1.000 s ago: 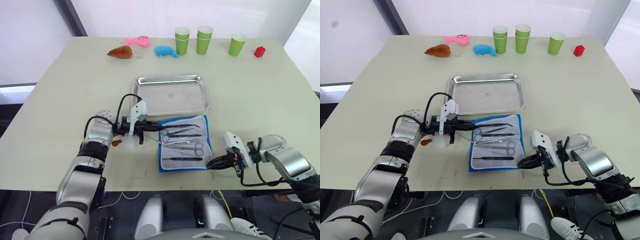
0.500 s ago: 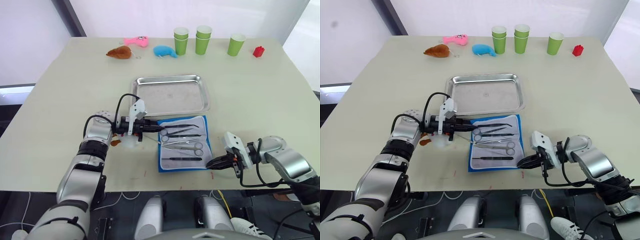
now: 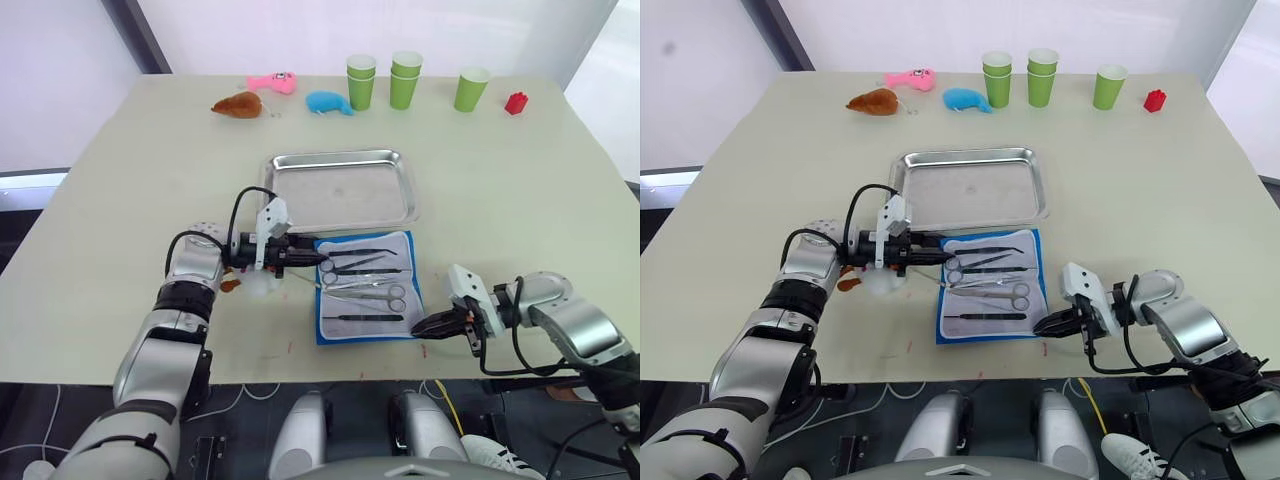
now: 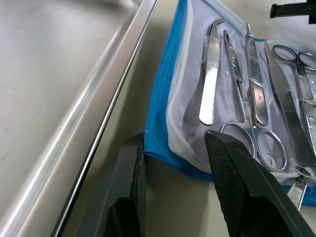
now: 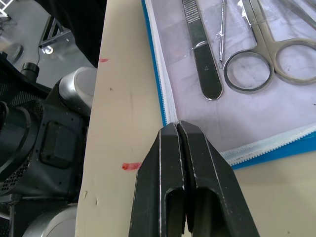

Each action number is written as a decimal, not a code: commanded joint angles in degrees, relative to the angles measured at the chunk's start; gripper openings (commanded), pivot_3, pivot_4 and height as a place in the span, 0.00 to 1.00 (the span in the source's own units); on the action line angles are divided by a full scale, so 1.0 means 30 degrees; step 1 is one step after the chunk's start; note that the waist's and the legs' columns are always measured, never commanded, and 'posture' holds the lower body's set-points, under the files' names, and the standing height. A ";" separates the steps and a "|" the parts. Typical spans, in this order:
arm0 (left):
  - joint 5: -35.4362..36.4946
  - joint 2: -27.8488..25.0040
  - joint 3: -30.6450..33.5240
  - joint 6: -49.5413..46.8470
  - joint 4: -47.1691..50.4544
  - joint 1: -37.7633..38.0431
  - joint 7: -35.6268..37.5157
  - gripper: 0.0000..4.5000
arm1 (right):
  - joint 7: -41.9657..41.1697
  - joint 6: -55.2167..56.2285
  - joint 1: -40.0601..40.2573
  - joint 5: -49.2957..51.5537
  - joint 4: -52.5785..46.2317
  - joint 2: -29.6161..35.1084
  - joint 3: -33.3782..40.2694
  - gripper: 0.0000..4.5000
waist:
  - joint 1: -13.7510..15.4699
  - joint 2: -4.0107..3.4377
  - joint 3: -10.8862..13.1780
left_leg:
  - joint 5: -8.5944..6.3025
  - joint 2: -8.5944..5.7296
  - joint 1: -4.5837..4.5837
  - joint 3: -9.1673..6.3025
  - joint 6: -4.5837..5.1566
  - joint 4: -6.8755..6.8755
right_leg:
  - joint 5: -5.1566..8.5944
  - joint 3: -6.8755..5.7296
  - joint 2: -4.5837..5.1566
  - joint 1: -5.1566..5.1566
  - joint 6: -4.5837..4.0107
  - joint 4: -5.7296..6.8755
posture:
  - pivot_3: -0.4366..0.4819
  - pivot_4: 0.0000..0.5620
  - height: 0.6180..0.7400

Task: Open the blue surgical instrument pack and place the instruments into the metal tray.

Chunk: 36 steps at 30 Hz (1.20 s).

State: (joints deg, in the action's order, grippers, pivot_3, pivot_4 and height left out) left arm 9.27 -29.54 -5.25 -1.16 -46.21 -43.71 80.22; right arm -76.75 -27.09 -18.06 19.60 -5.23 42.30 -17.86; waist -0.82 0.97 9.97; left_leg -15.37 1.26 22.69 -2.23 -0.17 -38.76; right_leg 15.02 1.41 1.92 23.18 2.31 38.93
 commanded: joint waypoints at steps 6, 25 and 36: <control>0.0996 -0.0471 0.1212 -0.0992 -0.0064 0.0145 0.0499 0.44 | 0.0201 -0.0687 0.0583 -0.0405 -0.0046 0.0420 -0.0190 0.70 | -0.0112 0.0033 -0.0017 | 0.0000 0.0006 -0.0006 -0.0009 0.0000 0.0000 | -0.0001 -0.0003 -0.0012 0.0000 -0.0001 0.0009 | 0.48 0.27 1.00; 0.3524 -0.1160 0.2878 -0.3912 0.3692 0.1214 0.1036 0.44 | -0.0278 -0.1451 0.0131 0.2215 -0.1029 0.0388 0.2195 0.70 | -0.0012 0.0063 -0.0015 | 0.0000 0.0007 0.0027 -0.0021 0.0000 -0.0003 | -0.0001 -0.0017 -0.0003 0.0009 -0.0002 -0.0001 | 0.48 0.27 1.00; 0.4133 -0.3467 0.2789 -0.3269 0.8109 0.1480 0.2563 0.44 | 0.0152 0.1502 -0.1683 0.3308 0.0408 -0.1573 0.4908 0.81 | -0.0054 0.0062 0.0005 | 0.0000 0.0014 0.0039 -0.0021 -0.0001 -0.0002 | -0.0001 -0.0017 -0.0011 0.0025 -0.0003 0.0001 | 0.48 0.27 1.00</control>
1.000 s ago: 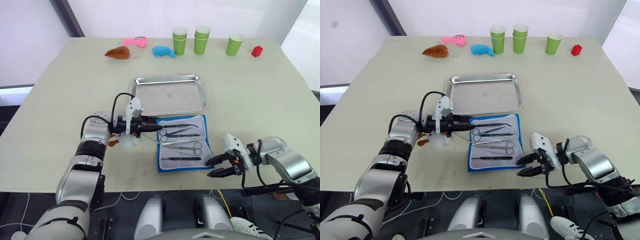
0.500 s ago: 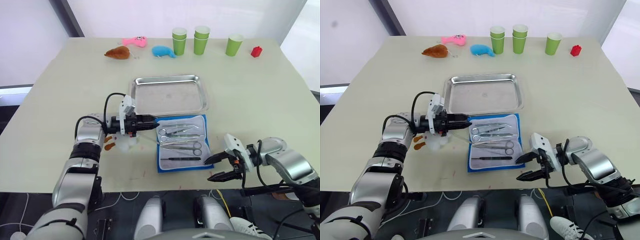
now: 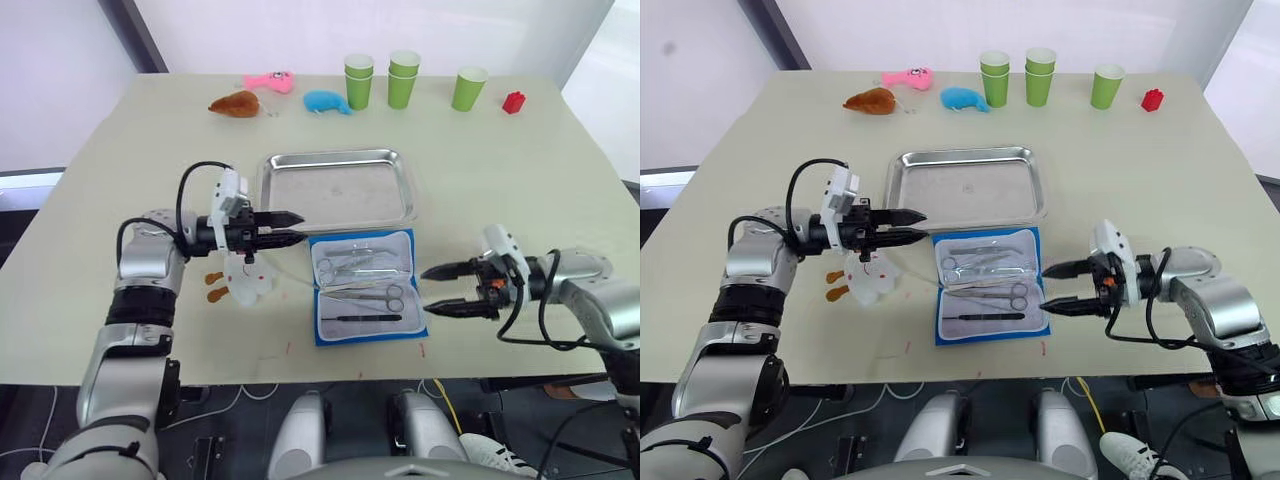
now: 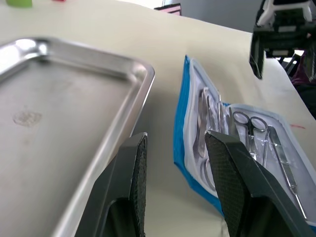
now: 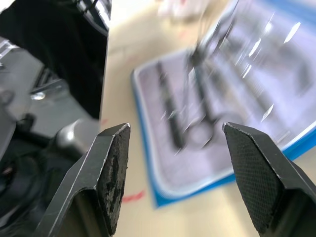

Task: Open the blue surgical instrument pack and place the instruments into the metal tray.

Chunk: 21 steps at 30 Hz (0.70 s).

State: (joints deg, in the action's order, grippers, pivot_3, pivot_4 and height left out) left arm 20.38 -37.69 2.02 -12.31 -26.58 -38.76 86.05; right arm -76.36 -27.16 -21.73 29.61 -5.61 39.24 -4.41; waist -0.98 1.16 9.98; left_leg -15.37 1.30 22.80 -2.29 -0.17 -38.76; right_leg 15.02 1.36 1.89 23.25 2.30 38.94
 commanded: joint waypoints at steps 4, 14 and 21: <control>0.0246 -0.1050 0.0225 0.1059 0.2643 0.0196 0.0342 0.73 | -0.0711 0.4246 -0.1343 -0.1487 0.2556 -0.1100 -0.0371 1.00 | 0.0043 -0.0019 0.0013 | 0.0000 -0.0007 0.0005 0.0028 0.0000 0.0000 | 0.0000 0.0015 0.0016 0.0001 0.0001 -0.0012 | 0.48 0.27 1.00; 0.1135 -0.2681 0.0844 0.1631 0.6238 0.3622 0.0617 0.99 | -0.1471 0.9964 -0.2826 -0.3495 0.6966 -0.3260 -0.1136 1.00 | -0.0112 -0.0044 0.0030 | 0.0001 0.0013 0.0009 0.0057 -0.0001 0.0036 | 0.0000 0.0049 -0.0003 0.0055 -0.0004 0.0001 | 0.48 0.27 1.00; 0.1968 -0.3515 0.1063 0.1544 0.7755 0.4989 0.0805 0.99 | -0.1830 1.3215 -0.3815 -0.4663 1.0333 -0.4459 -0.1519 1.00 | -0.0016 -0.0051 0.0034 | 0.0001 0.0008 0.0010 0.0084 -0.0001 0.0031 | -0.0002 0.0065 0.0008 0.0059 -0.0003 0.0012 | 0.48 0.27 1.00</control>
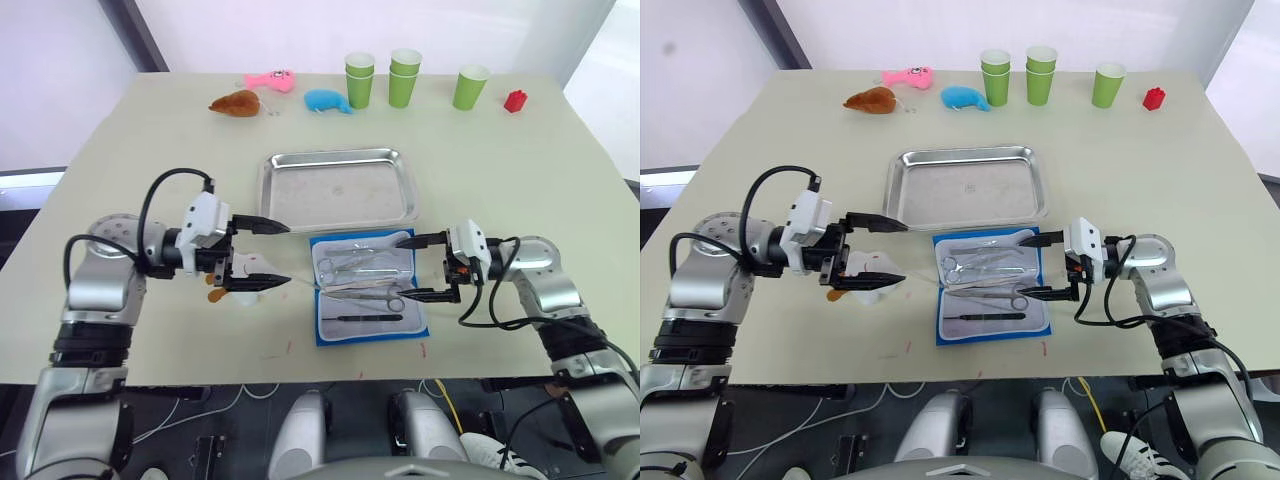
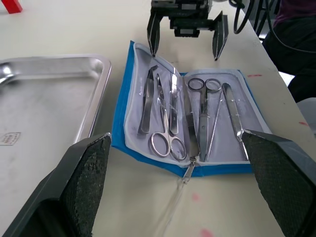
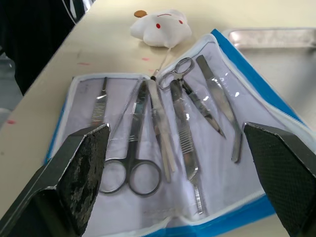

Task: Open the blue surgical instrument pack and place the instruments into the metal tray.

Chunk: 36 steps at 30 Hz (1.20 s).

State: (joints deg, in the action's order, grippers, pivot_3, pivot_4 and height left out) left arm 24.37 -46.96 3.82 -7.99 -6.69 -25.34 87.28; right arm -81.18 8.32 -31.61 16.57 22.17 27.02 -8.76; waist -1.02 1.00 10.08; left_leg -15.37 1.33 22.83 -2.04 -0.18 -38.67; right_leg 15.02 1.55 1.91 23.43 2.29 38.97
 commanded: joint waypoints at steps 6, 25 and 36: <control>0.1021 -0.0675 0.0480 0.0294 0.1558 0.0849 0.0648 0.99 | -0.0273 0.3190 -0.1076 -0.1271 0.3748 -0.1047 -0.0336 1.00 | 0.0002 -0.0007 0.0004 | 0.0000 0.0003 -0.0001 0.0009 0.0000 0.0008 | 0.0000 0.0006 -0.0004 0.0004 -0.0002 -0.0004 | 0.48 0.27 1.00; 0.0263 0.0107 -0.0688 0.0780 0.0142 -0.0222 0.0012 0.99 | 0.0596 0.2009 -0.1065 -0.4767 0.7251 -0.0895 -0.2542 1.00 | -0.0052 0.0012 -0.0030 | -0.0002 0.0003 -0.0271 0.0017 0.0002 0.0052 | 0.0003 0.0014 -0.0008 -0.0234 -0.0005 -0.0037 | 0.48 0.27 1.00; -0.1909 0.1797 -0.1937 0.2308 -0.2810 -0.2055 -0.1236 0.99 | 0.1033 0.0175 -0.0673 -0.5181 0.6578 -0.0706 -0.3037 1.00 | -0.0056 0.0068 -0.0099 | -0.0002 0.0004 -0.0378 0.0015 0.0003 0.0092 | 0.0008 0.0025 -0.0017 -0.0328 -0.0008 -0.0040 | 0.48 0.27 1.00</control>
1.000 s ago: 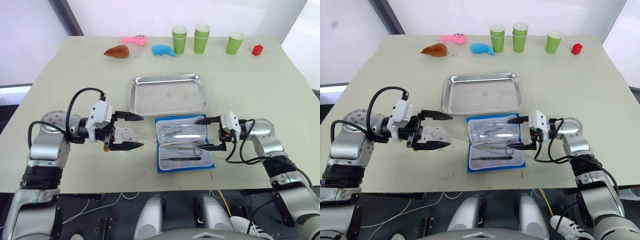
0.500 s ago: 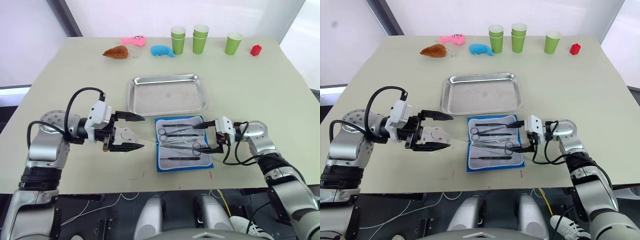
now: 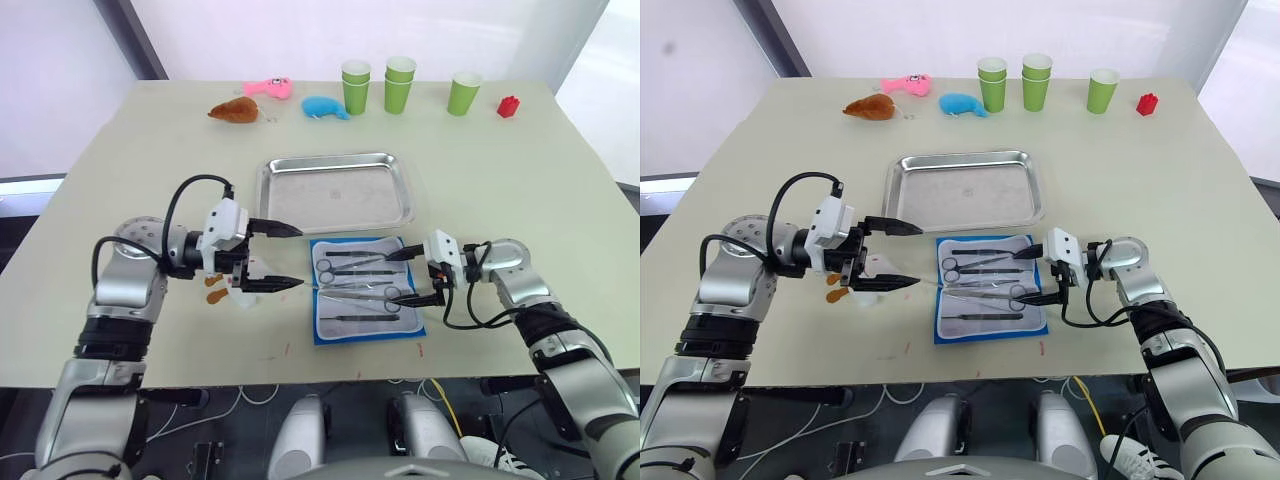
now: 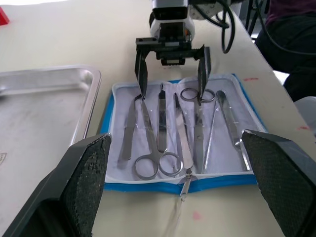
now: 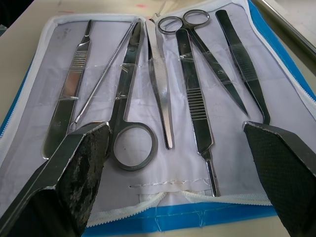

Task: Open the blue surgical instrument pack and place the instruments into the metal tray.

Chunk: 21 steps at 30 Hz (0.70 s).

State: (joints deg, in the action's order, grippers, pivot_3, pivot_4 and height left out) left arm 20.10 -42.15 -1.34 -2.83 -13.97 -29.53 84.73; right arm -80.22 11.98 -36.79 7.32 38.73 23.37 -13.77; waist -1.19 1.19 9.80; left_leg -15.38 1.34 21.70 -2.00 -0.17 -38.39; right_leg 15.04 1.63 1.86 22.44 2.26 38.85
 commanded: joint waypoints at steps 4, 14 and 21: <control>-0.0872 0.0696 -0.0514 0.1152 -0.1381 -0.1180 -0.0376 0.99 | 0.0987 -0.1878 0.1670 -0.1859 0.0390 0.0455 -0.1271 1.00 | -0.0004 0.0014 -0.0070 | 0.0000 -0.0001 0.0001 0.0003 0.0000 0.0000 | 0.0000 0.0001 0.0001 -0.0001 0.0000 -0.0002 | 0.48 0.27 1.00; -0.1846 0.1802 -0.1306 0.2439 -0.3707 -0.2148 -0.0370 0.99 | 0.1365 -0.1717 0.2715 -0.1641 0.0486 -0.0079 -0.1314 1.00 | -0.0193 0.0033 -0.0290 | -0.0001 0.0001 -0.0002 -0.0008 0.0001 0.0017 | 0.0002 0.0001 -0.0010 -0.0001 -0.0001 -0.0011 | 0.48 0.27 1.00; -0.2740 0.2735 -0.1835 0.3167 -0.5676 -0.2991 -0.0595 0.69 | 0.1356 -0.1363 0.2244 -0.1750 0.1172 -0.0256 -0.1350 1.00 | -0.0344 0.0026 -0.0356 | -0.0001 0.0001 -0.0006 -0.0016 0.0002 0.0025 | 0.0004 -0.0002 -0.0019 -0.0002 -0.0002 -0.0013 | 0.48 0.27 1.00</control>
State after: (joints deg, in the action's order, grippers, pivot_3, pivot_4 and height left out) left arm 12.37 -34.08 -7.22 5.01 -30.11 -37.28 83.25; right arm -76.61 9.46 -33.32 7.92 36.29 22.08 -13.21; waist -2.22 1.26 8.74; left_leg -15.38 1.34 21.67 -2.04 -0.16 -38.32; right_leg 15.05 1.63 1.81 22.44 2.26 38.81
